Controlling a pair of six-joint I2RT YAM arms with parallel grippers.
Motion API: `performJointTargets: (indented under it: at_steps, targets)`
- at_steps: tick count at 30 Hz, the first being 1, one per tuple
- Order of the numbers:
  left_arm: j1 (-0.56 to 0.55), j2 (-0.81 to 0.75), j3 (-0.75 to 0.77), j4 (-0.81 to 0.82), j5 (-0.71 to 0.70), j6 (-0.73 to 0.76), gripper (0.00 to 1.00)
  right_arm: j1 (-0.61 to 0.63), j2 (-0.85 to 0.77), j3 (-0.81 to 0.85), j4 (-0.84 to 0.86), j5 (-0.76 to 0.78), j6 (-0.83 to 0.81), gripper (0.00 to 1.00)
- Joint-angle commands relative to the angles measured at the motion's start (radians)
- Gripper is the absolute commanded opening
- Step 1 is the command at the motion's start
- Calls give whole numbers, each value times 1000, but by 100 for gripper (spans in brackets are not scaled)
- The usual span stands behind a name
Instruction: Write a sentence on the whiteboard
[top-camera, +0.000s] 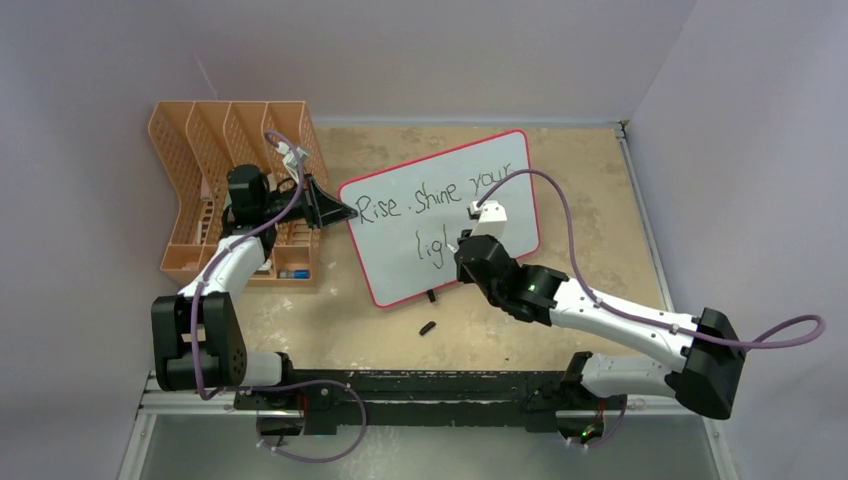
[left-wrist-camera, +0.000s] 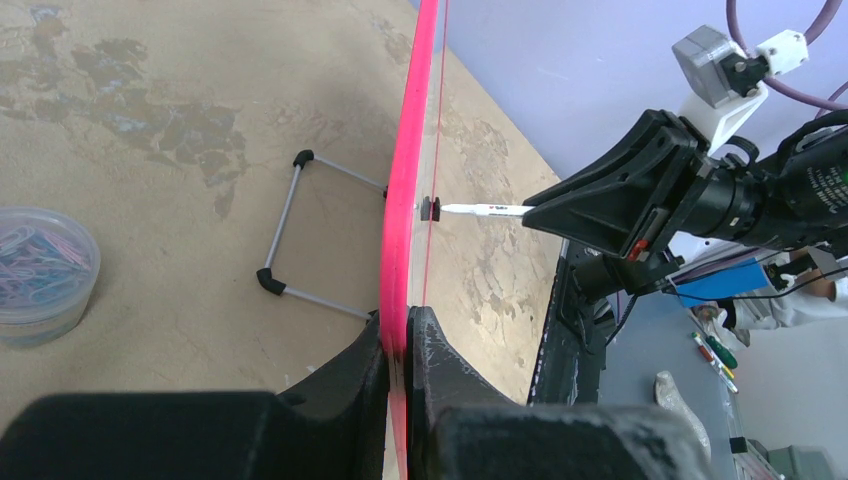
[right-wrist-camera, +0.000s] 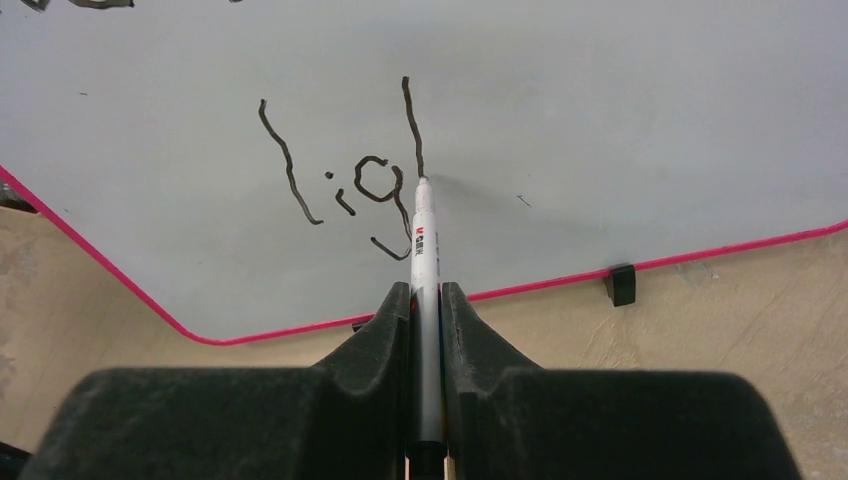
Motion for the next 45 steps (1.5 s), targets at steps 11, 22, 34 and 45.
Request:
performJointTargets:
  at_steps: [11,22,34,45]
  targets:
    - [13,-9,19,17,-27,4,0,-3,-50,5,62,1,-8,0]
    - [12,-9,19,17,-27,5,0,-3,-18,4,82,11,-16,0]
    - [12,-9,17,15,-28,6,0,-3,-1,8,92,35,-19,0]
    - [12,-6,20,15,-30,6,0,-3,3,9,97,62,-20,0]
